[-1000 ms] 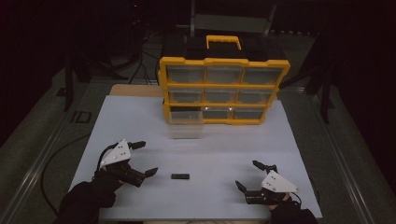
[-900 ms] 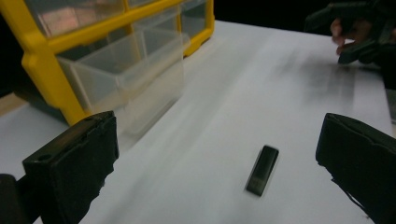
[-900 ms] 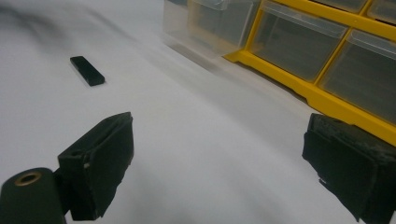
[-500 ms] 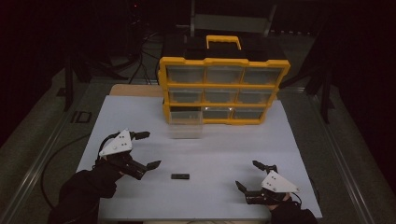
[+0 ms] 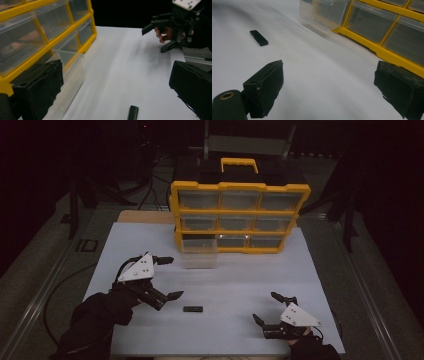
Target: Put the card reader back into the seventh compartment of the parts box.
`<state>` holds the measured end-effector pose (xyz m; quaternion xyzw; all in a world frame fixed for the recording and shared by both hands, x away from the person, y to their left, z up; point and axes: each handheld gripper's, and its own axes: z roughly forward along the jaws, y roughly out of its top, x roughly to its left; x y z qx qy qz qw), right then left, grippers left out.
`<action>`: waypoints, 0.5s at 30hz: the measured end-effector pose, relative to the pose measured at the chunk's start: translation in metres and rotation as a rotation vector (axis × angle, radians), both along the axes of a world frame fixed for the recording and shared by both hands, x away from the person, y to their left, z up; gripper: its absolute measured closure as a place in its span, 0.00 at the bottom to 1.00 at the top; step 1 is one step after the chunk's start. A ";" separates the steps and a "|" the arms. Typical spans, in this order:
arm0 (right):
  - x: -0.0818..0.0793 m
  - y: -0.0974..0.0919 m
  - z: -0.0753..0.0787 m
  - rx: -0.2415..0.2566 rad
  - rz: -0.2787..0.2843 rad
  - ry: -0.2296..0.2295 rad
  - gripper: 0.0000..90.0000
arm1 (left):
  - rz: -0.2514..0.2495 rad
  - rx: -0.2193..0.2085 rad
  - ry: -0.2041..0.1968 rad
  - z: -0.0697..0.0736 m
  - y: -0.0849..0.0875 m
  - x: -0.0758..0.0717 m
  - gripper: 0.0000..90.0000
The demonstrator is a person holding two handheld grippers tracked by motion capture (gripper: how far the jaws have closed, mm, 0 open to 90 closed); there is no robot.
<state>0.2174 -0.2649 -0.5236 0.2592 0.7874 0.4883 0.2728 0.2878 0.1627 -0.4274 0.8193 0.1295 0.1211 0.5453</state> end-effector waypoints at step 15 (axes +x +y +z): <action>-0.001 0.000 0.000 0.004 0.003 0.004 0.10 | -0.063 0.054 0.042 -0.026 -0.025 0.005 0.00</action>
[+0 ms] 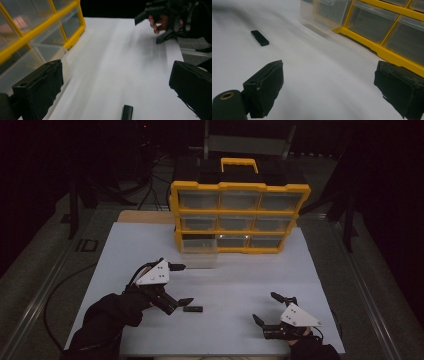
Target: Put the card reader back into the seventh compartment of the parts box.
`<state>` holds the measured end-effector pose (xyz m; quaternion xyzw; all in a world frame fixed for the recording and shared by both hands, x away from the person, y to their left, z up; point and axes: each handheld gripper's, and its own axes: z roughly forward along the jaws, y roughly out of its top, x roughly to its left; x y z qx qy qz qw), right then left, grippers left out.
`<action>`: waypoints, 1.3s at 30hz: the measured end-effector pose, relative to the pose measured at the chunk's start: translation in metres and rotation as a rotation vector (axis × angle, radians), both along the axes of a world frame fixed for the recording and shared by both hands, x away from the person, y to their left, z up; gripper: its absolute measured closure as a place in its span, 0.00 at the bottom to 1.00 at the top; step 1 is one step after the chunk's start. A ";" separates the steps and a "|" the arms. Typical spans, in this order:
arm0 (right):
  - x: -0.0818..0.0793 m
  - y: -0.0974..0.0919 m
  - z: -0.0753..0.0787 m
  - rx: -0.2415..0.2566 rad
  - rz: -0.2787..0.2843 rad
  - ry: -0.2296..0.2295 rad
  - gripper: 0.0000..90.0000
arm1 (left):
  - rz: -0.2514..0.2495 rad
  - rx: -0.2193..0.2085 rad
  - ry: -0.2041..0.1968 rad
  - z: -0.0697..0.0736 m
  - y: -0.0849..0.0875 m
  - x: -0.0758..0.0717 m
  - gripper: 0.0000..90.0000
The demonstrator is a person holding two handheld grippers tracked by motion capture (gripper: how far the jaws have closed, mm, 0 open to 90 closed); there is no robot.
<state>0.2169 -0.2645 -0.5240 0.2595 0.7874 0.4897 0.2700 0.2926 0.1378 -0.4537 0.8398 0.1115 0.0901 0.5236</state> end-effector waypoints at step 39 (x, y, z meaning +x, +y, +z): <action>-0.001 0.000 0.000 -0.006 0.008 0.000 0.10 | -0.070 0.184 0.142 -0.078 -0.026 -0.003 0.00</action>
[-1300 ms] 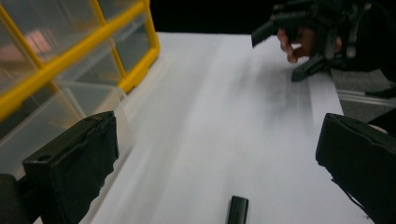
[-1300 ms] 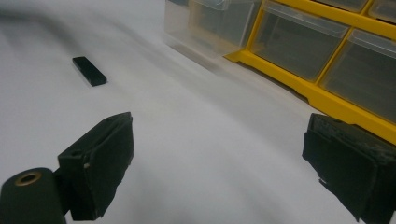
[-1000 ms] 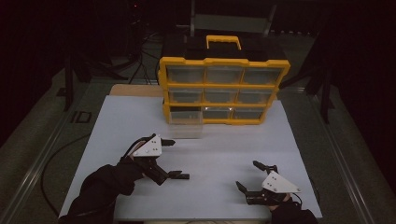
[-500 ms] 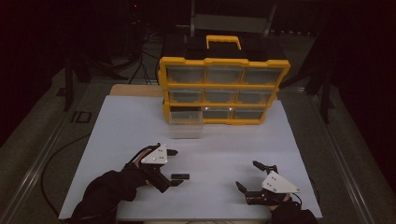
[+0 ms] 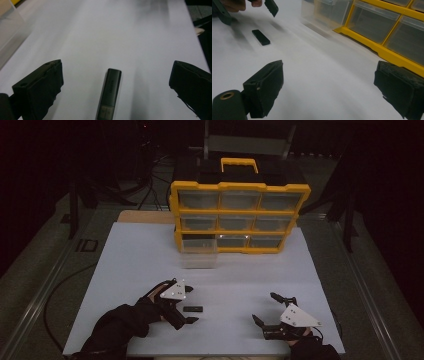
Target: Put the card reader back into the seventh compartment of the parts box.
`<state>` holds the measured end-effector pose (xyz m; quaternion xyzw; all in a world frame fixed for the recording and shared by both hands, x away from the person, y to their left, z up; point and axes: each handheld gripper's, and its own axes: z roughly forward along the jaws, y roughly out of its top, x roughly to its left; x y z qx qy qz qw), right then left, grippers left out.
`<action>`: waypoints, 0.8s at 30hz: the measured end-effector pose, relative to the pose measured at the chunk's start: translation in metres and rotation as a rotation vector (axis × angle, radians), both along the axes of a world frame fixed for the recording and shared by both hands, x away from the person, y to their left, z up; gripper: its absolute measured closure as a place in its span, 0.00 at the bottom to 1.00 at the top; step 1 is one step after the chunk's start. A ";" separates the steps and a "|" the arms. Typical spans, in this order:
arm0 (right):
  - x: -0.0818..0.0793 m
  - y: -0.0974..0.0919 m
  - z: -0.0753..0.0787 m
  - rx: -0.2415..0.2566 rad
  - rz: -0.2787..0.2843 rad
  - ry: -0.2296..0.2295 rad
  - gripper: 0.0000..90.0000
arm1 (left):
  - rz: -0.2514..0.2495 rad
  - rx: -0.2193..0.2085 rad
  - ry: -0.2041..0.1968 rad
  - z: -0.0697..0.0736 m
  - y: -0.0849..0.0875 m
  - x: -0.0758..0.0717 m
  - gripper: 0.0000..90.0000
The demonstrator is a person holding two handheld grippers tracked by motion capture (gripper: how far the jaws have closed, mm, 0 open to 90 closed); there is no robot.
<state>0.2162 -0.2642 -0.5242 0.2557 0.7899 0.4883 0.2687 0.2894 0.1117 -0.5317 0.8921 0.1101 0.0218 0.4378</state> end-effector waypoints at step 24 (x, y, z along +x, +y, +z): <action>0.000 0.000 0.000 0.002 0.003 -0.001 0.10 | -0.025 0.102 -0.011 -0.013 -0.005 0.004 0.18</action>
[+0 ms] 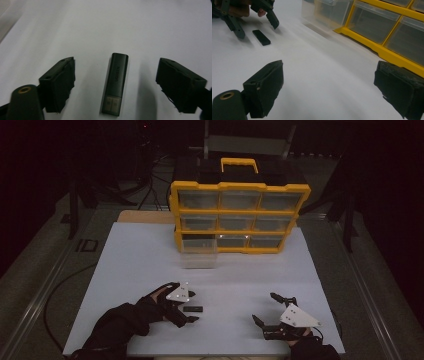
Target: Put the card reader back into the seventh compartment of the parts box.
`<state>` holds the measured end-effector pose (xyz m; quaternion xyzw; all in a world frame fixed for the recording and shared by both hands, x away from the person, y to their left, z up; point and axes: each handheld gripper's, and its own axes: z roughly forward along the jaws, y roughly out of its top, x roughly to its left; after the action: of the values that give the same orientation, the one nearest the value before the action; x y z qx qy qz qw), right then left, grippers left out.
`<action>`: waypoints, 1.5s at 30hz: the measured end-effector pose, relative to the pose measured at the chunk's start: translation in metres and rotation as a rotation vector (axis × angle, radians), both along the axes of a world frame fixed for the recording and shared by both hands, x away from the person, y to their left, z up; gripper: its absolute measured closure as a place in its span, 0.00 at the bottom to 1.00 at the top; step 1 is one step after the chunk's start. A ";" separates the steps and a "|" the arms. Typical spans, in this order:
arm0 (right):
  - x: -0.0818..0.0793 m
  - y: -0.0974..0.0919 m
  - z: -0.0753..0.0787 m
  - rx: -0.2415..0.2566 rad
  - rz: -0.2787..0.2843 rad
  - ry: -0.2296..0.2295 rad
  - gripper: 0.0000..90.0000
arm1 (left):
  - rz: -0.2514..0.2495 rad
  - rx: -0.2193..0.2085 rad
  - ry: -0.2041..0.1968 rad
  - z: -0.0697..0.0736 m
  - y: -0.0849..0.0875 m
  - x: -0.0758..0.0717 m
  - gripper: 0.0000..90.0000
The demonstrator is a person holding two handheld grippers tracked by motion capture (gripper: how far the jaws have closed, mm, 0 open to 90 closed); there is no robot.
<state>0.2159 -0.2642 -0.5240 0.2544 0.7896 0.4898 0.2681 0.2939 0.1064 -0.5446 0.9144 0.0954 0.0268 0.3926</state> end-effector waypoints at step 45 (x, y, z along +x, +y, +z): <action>0.000 0.000 0.000 0.004 -0.003 0.003 0.10 | -0.050 0.128 0.018 0.006 -0.016 -0.001 0.81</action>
<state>0.2157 -0.2645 -0.5240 0.2571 0.7887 0.4904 0.2672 0.2934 0.0901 -0.5386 0.9399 0.0739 0.0146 0.3329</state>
